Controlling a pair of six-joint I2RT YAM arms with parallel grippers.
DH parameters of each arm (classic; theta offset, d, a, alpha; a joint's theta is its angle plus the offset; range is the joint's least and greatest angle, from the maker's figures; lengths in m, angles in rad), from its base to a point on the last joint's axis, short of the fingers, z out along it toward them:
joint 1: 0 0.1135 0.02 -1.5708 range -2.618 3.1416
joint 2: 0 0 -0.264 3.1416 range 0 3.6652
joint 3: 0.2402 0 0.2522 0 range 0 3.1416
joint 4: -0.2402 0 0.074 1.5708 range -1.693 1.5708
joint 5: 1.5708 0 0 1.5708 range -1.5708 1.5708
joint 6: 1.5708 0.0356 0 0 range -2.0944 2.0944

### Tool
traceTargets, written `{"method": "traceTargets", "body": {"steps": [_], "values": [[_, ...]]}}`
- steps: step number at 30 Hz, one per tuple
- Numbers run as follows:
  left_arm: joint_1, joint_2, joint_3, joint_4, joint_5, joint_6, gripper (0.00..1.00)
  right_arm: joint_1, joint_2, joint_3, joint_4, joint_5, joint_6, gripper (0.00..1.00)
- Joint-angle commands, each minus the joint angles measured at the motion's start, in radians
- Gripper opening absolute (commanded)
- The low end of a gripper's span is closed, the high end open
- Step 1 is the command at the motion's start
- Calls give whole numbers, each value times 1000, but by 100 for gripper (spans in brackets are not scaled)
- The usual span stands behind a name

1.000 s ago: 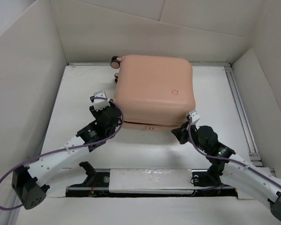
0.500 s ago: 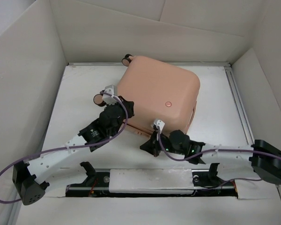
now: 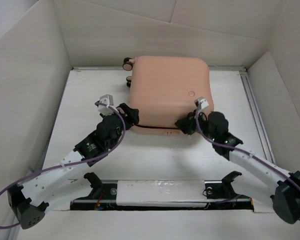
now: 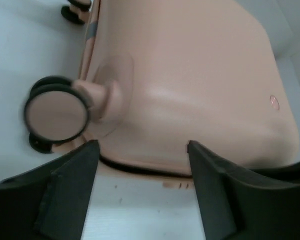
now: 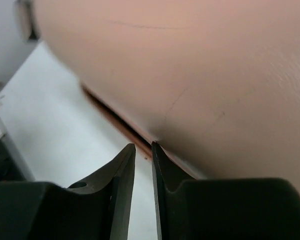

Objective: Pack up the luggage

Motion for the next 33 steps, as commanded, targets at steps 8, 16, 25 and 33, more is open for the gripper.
{"method": "traceTargets", "body": {"steps": [8,16,25,33], "values": [[0,-65,-23,-146,-102,-88,89,-410,-46,230,-198,-172,-169,49],[0,97,-25,-17,-10,-64,92,-412,-419,-104,-235,46,-104,53],[10,335,171,-19,57,13,93,-573,62,39,-29,-39,-151,56],[54,412,211,-9,73,35,94,-610,293,198,38,-156,-229,58]]}}
